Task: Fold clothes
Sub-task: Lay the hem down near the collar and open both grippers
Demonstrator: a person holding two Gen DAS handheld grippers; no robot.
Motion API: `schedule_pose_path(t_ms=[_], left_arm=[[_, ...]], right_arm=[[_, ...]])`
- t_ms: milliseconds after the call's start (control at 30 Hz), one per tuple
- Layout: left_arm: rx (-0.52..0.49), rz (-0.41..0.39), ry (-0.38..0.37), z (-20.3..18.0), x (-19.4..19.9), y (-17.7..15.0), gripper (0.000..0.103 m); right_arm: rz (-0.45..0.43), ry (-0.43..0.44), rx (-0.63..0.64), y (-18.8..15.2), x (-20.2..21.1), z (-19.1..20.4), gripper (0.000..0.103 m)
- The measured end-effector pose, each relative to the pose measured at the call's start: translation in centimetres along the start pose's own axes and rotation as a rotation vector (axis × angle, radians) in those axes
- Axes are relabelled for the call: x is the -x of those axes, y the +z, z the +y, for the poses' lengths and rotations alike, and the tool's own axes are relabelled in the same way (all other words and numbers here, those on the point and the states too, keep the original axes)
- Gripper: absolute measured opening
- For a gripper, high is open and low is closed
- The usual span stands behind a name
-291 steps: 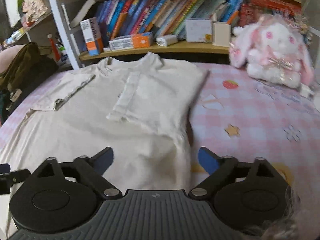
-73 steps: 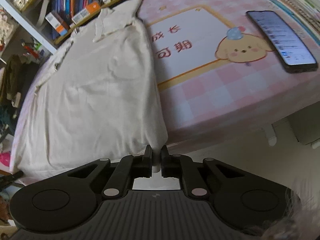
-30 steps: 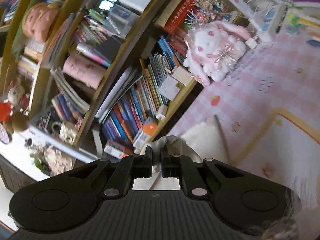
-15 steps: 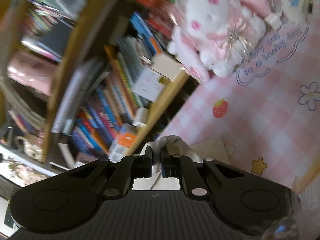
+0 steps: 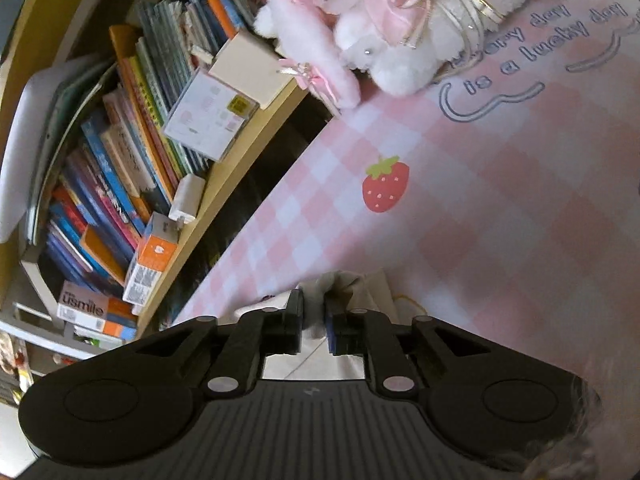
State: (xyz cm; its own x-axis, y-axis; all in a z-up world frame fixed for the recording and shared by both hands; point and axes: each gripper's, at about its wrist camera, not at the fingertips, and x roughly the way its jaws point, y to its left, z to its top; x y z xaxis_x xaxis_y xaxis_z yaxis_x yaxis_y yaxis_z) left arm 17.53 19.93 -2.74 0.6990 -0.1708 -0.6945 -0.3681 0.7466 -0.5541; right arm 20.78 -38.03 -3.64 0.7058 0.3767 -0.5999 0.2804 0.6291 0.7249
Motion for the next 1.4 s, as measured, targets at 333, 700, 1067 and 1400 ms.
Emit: schedule_pose_path(t_ms=[333, 700, 1067, 1400], left_arm=[[-0.591, -0.050, 0.035, -10.4, 2.9, -8.3, 0.023], [-0.912, 0.066, -0.033, -18.1, -2.7, -16.4, 0.020], [-0.939, 0.033, 0.048, -23.3, -6.8, -12.0, 0.024], [-0.735, -0.082, 0.077, -21.4, -6.8, -4.4, 0.024]], right_arm=[[-0.152, -0.135, 0.570, -5.9, 3.9, 6.9, 0.055], [-0.055, -0.180, 0.945, -14.5, -1.8, 10.1, 0.059], [-0.042, -0.111, 0.978, -14.5, -1.3, 9.1, 0.065], [-0.023, -0.088, 0.991, -14.3, -1.2, 8.8, 0.065]])
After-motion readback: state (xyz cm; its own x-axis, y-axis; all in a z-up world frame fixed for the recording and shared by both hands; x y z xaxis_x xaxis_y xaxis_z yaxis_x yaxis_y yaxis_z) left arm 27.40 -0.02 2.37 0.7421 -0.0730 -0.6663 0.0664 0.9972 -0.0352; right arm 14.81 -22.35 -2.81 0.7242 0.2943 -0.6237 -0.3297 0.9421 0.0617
